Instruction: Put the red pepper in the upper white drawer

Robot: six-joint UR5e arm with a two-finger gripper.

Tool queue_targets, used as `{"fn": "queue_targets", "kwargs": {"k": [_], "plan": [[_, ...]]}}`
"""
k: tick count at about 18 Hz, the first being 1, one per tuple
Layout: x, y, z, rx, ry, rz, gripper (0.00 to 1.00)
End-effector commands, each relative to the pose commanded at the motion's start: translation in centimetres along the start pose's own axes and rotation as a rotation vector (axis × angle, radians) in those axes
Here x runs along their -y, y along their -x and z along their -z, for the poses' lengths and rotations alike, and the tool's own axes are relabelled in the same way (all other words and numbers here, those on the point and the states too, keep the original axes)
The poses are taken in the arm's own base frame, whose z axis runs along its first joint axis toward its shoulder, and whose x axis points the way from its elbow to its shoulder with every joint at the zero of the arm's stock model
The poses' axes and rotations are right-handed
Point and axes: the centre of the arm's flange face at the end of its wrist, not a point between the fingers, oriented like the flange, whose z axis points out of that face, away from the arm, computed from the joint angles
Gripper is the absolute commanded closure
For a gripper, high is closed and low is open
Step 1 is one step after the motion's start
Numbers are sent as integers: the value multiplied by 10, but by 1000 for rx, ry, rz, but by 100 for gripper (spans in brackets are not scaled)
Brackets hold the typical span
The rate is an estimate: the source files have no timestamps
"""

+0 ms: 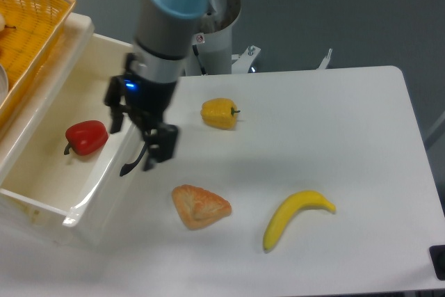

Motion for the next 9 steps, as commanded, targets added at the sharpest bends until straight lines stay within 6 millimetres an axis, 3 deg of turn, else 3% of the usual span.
{"fn": "queue_targets", "kwargs": {"k": [2, 9], "plan": [[-26, 21, -9, -1, 15, 46, 0], [-81, 77, -26, 74, 158, 134, 0]]}}
